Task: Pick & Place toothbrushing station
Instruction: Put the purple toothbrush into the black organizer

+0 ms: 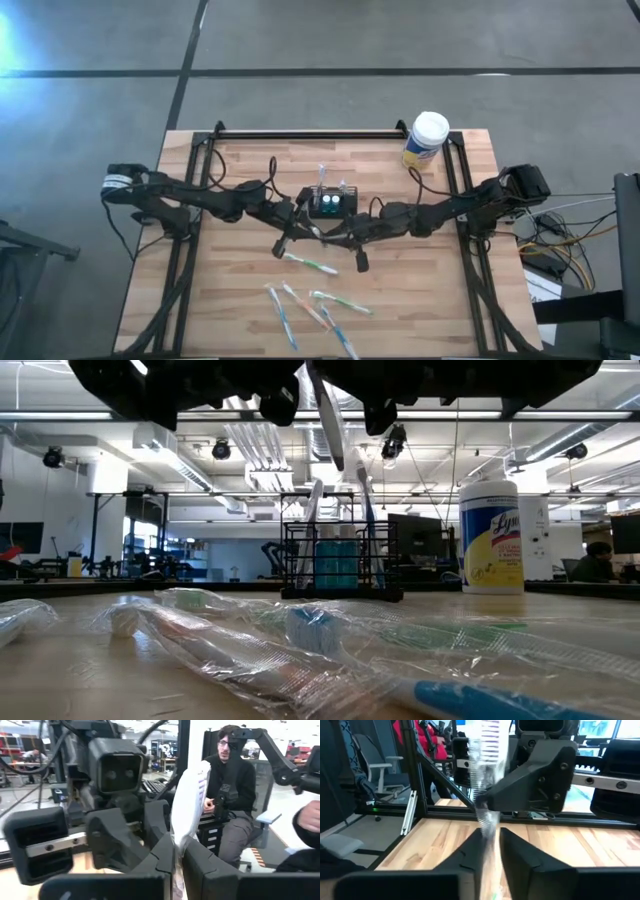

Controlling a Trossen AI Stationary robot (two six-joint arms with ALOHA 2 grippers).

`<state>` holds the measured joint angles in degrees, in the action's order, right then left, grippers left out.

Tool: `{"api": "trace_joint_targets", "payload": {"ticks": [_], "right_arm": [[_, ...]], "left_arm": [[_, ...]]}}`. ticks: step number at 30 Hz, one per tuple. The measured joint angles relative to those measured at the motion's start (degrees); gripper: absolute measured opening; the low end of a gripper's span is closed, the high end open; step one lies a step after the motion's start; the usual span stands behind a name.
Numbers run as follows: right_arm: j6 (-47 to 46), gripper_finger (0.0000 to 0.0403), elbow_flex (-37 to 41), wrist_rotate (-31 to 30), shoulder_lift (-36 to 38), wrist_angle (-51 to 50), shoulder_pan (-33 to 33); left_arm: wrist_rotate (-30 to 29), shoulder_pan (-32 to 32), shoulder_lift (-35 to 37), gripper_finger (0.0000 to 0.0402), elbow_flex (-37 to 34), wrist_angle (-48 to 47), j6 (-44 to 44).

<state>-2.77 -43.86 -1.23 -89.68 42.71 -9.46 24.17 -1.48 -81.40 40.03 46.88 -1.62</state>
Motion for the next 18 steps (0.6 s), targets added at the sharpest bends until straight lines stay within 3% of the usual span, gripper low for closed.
{"api": "trace_joint_targets", "payload": {"ticks": [10,13,18], "right_arm": [[-3.6,0.0179,0.1,-0.6,0.8,-6.8,-0.1],[-5.0,0.0197,0.1,-1.7,1.1,-9.0,-0.4],[-2.7,0.0202,1.5,-9.5,1.2,-9.8,-2.7]], "left_arm": [[-0.6,-0.1,4.4,0.0017,-0.1,-5.8,2.3],[-4.5,-0.1,7.6,0.0017,-0.1,-10.8,4.6],[-9.2,0.1,13.4,0.0017,-1.1,-15.3,6.4]]}}
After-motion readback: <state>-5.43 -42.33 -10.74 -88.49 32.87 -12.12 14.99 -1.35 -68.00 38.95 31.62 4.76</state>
